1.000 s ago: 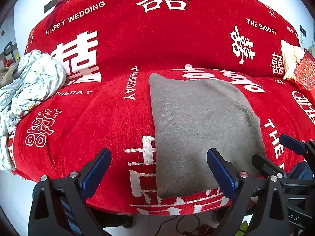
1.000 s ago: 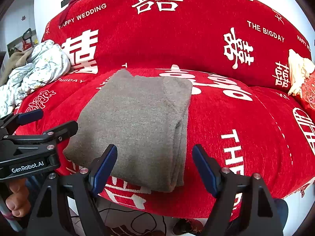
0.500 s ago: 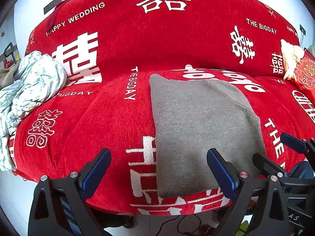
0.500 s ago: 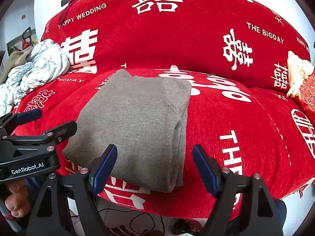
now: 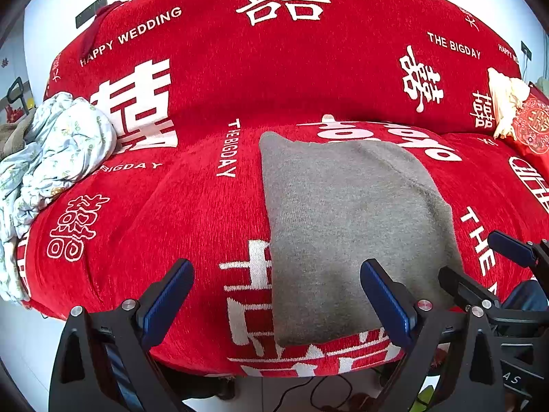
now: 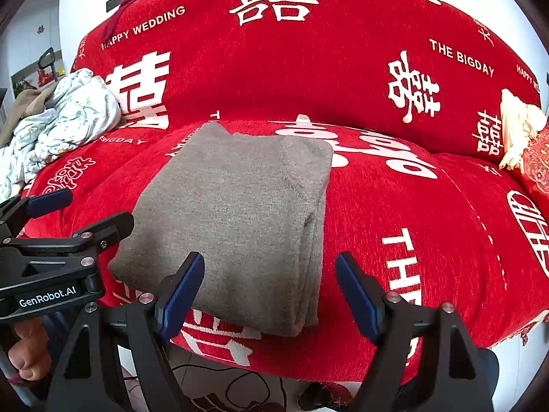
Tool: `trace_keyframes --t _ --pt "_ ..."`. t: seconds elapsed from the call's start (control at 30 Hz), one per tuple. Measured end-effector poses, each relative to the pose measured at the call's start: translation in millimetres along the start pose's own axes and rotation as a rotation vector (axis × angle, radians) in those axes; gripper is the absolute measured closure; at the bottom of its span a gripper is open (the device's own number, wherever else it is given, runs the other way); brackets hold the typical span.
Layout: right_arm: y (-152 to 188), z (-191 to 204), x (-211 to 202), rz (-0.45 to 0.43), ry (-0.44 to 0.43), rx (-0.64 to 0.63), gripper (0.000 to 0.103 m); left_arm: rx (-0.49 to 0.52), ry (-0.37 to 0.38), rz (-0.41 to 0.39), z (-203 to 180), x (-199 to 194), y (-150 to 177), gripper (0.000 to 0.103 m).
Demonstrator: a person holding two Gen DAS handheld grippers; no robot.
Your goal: Fold small clothes
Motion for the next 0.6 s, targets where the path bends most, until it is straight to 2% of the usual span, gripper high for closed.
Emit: trace_keyframes --t 0.6 --pt "-2.4 -1.8 -2.5 -0.009 0.001 -0.004 0.022 0.009 -0.004 -0.012 -2.0 -4.4 -1.2 0.005"
Point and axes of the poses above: each gripper's, at about its wrist camera, not at the fingertips, and x roughly the way its jaws point, z to its left, y to its underside, the point moved 4 cm from there along x, roughly the way its jaws point, and after that the axes turned 3 degrees about -x, right-handed, at the moved point
